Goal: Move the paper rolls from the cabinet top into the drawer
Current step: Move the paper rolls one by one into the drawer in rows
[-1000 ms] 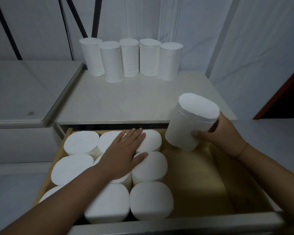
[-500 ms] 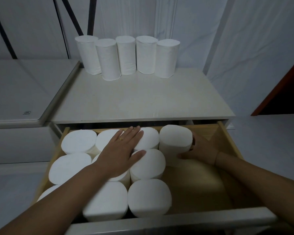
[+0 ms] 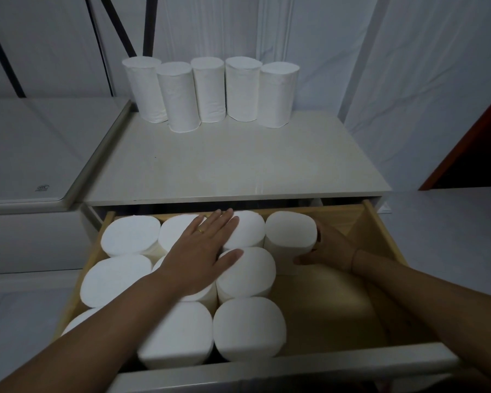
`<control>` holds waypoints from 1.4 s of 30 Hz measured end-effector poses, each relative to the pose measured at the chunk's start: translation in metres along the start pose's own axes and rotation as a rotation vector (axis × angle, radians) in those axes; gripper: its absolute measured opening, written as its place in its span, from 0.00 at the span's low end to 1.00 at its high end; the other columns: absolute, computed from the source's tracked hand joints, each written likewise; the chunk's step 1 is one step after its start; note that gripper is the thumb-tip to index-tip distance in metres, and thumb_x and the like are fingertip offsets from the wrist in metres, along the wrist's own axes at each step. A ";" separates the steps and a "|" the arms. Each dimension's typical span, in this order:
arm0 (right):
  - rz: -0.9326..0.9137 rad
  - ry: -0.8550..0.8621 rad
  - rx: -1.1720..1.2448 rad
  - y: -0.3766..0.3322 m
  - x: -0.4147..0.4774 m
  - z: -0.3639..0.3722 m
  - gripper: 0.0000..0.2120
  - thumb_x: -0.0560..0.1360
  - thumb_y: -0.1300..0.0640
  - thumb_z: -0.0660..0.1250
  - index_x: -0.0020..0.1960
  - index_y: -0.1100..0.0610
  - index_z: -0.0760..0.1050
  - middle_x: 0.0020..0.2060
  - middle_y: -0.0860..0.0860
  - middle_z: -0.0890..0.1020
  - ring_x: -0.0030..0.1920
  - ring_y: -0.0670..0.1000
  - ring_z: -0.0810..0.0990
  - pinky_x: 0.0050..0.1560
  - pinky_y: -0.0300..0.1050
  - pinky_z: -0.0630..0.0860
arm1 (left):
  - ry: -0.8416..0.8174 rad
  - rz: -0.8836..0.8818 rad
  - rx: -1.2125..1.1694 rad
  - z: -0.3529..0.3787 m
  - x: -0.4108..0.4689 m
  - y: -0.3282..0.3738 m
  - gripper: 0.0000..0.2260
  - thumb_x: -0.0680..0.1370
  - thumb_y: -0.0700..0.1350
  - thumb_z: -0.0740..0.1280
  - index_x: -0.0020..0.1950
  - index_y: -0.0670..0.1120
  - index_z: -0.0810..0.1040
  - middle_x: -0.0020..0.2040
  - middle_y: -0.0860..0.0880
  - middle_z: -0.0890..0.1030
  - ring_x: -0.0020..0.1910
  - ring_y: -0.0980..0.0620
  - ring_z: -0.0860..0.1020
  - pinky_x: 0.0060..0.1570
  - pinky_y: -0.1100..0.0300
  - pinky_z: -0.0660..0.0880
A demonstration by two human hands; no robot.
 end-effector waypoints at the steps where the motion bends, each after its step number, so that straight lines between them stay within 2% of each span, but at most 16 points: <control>1: 0.002 0.002 0.001 -0.001 0.000 0.000 0.41 0.58 0.56 0.80 0.65 0.47 0.63 0.59 0.46 0.73 0.60 0.48 0.72 0.58 0.42 0.70 | 0.001 0.000 0.002 0.000 0.000 0.000 0.32 0.75 0.66 0.40 0.77 0.54 0.47 0.77 0.56 0.45 0.76 0.58 0.42 0.73 0.61 0.37; 5: 0.020 0.018 -0.012 -0.002 -0.002 -0.002 0.41 0.59 0.56 0.80 0.66 0.50 0.64 0.60 0.48 0.74 0.60 0.49 0.72 0.57 0.42 0.71 | 0.006 0.002 -0.007 0.000 -0.001 0.000 0.32 0.76 0.66 0.41 0.77 0.54 0.47 0.77 0.56 0.45 0.76 0.59 0.42 0.72 0.62 0.36; 9: 0.046 0.051 -0.030 -0.006 -0.004 -0.008 0.40 0.59 0.55 0.80 0.67 0.53 0.66 0.62 0.51 0.74 0.61 0.51 0.73 0.60 0.49 0.74 | 0.007 0.001 -0.006 0.000 -0.001 0.001 0.32 0.75 0.66 0.41 0.77 0.54 0.47 0.78 0.56 0.46 0.76 0.59 0.42 0.73 0.62 0.37; 11: 0.116 0.032 0.000 -0.007 -0.006 -0.014 0.36 0.60 0.52 0.79 0.64 0.53 0.68 0.59 0.50 0.76 0.57 0.49 0.75 0.54 0.42 0.76 | 0.008 0.003 -0.002 0.000 0.000 0.001 0.32 0.75 0.66 0.40 0.77 0.54 0.47 0.77 0.56 0.45 0.76 0.59 0.42 0.73 0.61 0.37; 13: 0.218 -0.025 0.119 -0.011 -0.011 -0.017 0.28 0.62 0.43 0.75 0.58 0.47 0.69 0.53 0.46 0.77 0.51 0.44 0.76 0.43 0.33 0.77 | 0.012 0.005 -0.005 -0.001 0.000 0.001 0.32 0.75 0.66 0.41 0.77 0.54 0.48 0.77 0.56 0.46 0.76 0.59 0.42 0.73 0.62 0.37; 15: 0.300 -0.081 0.279 -0.014 -0.016 -0.013 0.26 0.62 0.36 0.69 0.57 0.43 0.70 0.51 0.46 0.78 0.50 0.46 0.77 0.37 0.33 0.78 | 0.015 0.008 -0.009 -0.001 -0.001 0.000 0.32 0.76 0.66 0.42 0.77 0.54 0.48 0.77 0.56 0.46 0.76 0.59 0.42 0.72 0.63 0.36; 19: 0.409 -0.083 0.358 -0.011 -0.018 -0.004 0.26 0.70 0.45 0.69 0.65 0.51 0.69 0.54 0.51 0.78 0.52 0.51 0.78 0.42 0.38 0.80 | 0.019 0.010 -0.005 0.000 -0.001 0.000 0.31 0.77 0.65 0.43 0.77 0.54 0.48 0.77 0.56 0.46 0.76 0.59 0.42 0.72 0.62 0.37; 22: 0.466 -0.058 0.435 -0.012 -0.017 -0.003 0.26 0.70 0.49 0.71 0.65 0.55 0.71 0.55 0.55 0.79 0.54 0.58 0.79 0.50 0.47 0.81 | 0.021 0.014 0.002 -0.001 0.000 0.001 0.32 0.76 0.66 0.41 0.77 0.53 0.48 0.77 0.56 0.45 0.75 0.59 0.42 0.71 0.64 0.35; 24: 0.475 -0.049 0.434 -0.015 -0.016 -0.004 0.27 0.69 0.49 0.72 0.65 0.55 0.71 0.54 0.56 0.79 0.53 0.58 0.79 0.48 0.46 0.81 | 0.023 0.015 0.000 -0.001 -0.001 0.000 0.31 0.77 0.66 0.42 0.77 0.53 0.48 0.77 0.56 0.46 0.76 0.59 0.42 0.71 0.64 0.35; 27: 0.474 -0.033 0.399 -0.017 -0.017 -0.006 0.27 0.68 0.48 0.72 0.65 0.55 0.72 0.53 0.54 0.79 0.50 0.55 0.79 0.42 0.40 0.81 | 0.033 0.012 0.002 0.000 -0.001 0.000 0.30 0.78 0.65 0.44 0.77 0.53 0.49 0.77 0.56 0.47 0.76 0.59 0.43 0.72 0.63 0.36; 29: 0.471 -0.038 0.343 -0.020 -0.018 -0.007 0.26 0.69 0.47 0.71 0.64 0.56 0.72 0.54 0.55 0.79 0.51 0.55 0.79 0.45 0.43 0.81 | 0.035 0.017 0.003 0.000 -0.001 0.001 0.31 0.78 0.66 0.44 0.77 0.53 0.49 0.77 0.56 0.46 0.76 0.59 0.43 0.71 0.63 0.36; 32: 0.398 -0.040 0.027 -0.037 -0.016 -0.017 0.22 0.73 0.45 0.67 0.61 0.56 0.73 0.52 0.55 0.80 0.50 0.56 0.79 0.52 0.50 0.79 | 0.045 0.021 -0.004 -0.001 -0.003 0.003 0.31 0.77 0.67 0.41 0.77 0.54 0.48 0.77 0.56 0.45 0.75 0.60 0.40 0.71 0.64 0.35; 35: 0.286 0.069 -0.233 -0.064 -0.013 -0.039 0.21 0.73 0.44 0.66 0.56 0.60 0.77 0.50 0.56 0.81 0.49 0.54 0.79 0.51 0.50 0.77 | 0.120 0.014 -0.037 -0.009 -0.005 0.004 0.30 0.78 0.65 0.45 0.77 0.54 0.49 0.77 0.56 0.46 0.75 0.60 0.39 0.73 0.61 0.36; 37: 0.238 0.244 -0.157 -0.079 -0.013 -0.056 0.20 0.72 0.48 0.69 0.55 0.61 0.76 0.48 0.55 0.81 0.50 0.53 0.79 0.52 0.48 0.76 | 0.175 -0.012 -0.049 -0.016 -0.006 0.002 0.29 0.79 0.64 0.47 0.77 0.54 0.48 0.78 0.56 0.47 0.76 0.59 0.40 0.74 0.57 0.40; 39: 0.156 0.374 0.011 -0.097 -0.008 -0.066 0.17 0.71 0.53 0.70 0.57 0.59 0.75 0.44 0.49 0.80 0.47 0.48 0.79 0.49 0.40 0.76 | 0.232 -0.048 -0.049 -0.025 -0.005 -0.003 0.29 0.79 0.63 0.48 0.77 0.52 0.50 0.78 0.55 0.49 0.76 0.57 0.43 0.75 0.55 0.41; 42: 0.050 0.358 0.133 -0.122 0.021 -0.058 0.18 0.72 0.55 0.70 0.60 0.57 0.73 0.47 0.48 0.80 0.45 0.42 0.78 0.52 0.36 0.76 | 0.280 -0.115 -0.027 -0.035 -0.001 -0.012 0.30 0.78 0.63 0.47 0.77 0.51 0.50 0.78 0.54 0.49 0.76 0.56 0.43 0.74 0.56 0.39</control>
Point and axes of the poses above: each hand's wrist, its own x-axis towards the middle knuckle, its own z-axis out of the palm, y = z × x, the point moved 6 cm from there along x, towards the middle knuckle
